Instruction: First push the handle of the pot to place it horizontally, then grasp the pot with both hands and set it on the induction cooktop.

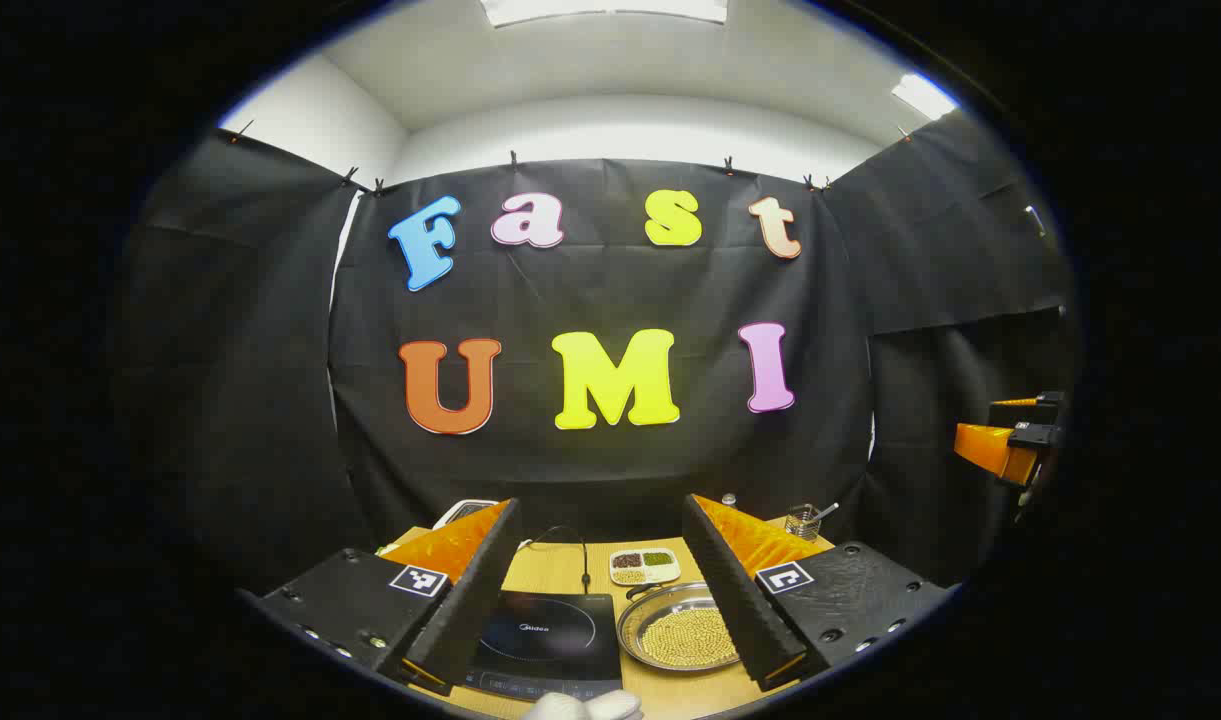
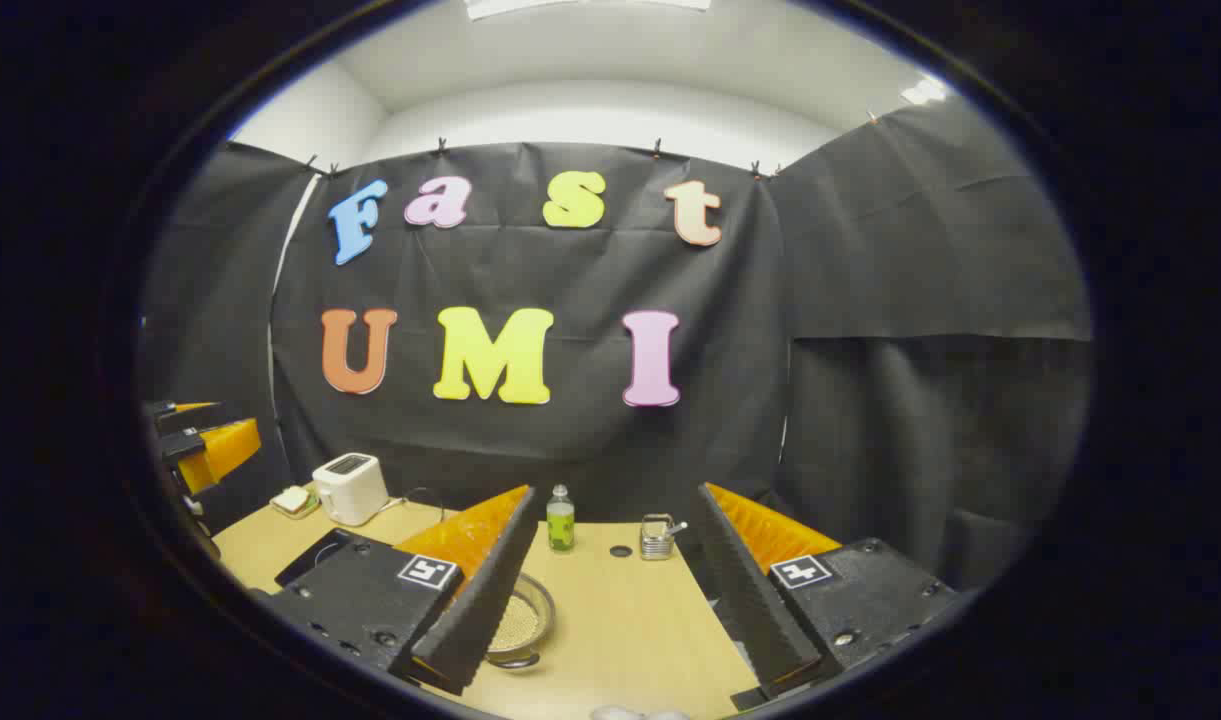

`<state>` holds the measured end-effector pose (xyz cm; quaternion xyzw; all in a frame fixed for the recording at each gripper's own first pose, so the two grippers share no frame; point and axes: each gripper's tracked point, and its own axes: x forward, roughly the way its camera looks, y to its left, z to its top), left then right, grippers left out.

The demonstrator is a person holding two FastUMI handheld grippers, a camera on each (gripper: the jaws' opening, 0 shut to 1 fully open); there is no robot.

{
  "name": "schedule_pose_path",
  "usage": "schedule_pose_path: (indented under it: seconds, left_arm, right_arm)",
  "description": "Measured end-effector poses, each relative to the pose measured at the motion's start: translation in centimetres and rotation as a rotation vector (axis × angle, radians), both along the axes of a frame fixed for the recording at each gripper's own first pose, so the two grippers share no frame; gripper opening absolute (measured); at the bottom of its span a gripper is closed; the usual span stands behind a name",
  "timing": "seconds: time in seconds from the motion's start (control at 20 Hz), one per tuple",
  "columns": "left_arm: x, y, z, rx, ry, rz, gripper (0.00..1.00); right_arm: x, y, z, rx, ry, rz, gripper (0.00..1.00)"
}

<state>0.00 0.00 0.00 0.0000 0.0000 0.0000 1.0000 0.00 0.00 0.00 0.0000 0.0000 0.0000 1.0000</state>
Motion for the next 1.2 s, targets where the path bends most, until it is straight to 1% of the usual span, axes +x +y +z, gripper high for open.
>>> schedule_pose_path:
  seconds: [0.7,0.75,0.8,0.85,0.9,0.95,1.0,1.05,1.1,1.15,1.2]
  left_arm:
    - [-1.2,1.0,0.1,0.005,-0.002,0.008,0.96]
    - [-1.3,1.0,0.1,0.005,-0.001,0.009,0.96]
    - [-1.4,1.1,0.1,0.005,-0.002,0.009,0.96]
    - [-1.5,1.1,0.1,0.006,-0.004,0.009,0.96]
    - [-1.6,1.2,0.0,0.007,-0.001,0.009,0.96]
    - [-1.7,1.2,0.0,0.008,0.002,0.012,1.00]
    - [-1.9,1.4,-0.1,0.008,0.003,0.017,0.96]
    - [-2.0,1.6,-0.1,0.005,0.003,0.022,0.96]
    - [-2.2,1.8,-0.3,0.003,0.005,0.024,0.96]
    - [-2.3,2.0,-0.4,0.002,0.006,0.029,0.96]
    - [-2.4,2.2,-0.6,0.002,0.003,0.035,0.96]
  right_arm:
    - [-1.0,1.4,0.9,-0.010,-0.008,0.018,0.96]
    - [-1.1,1.5,0.8,-0.007,-0.003,0.026,0.99]
    - [-1.3,1.8,0.9,-0.002,0.003,0.036,0.96]
    - [-1.2,2.0,0.7,-0.001,0.012,0.045,0.88]
    - [-1.1,2.1,0.7,0.006,0.023,0.050,0.68]
    - [-1.2,2.7,0.5,0.016,0.036,0.077,0.48]
    - [-1.4,3.4,0.5,0.033,0.046,0.105,0.32]
    - [-1.1,4.0,0.1,0.049,0.065,0.135,0.16]
    - [-1.0,4.7,-0.3,0.057,0.093,0.170,0.04]
    - [-0.7,5.3,-1.1,0.058,0.112,0.189,0.01]
    - [-0.6,6.1,-1.9,0.058,0.130,0.219,0.04]
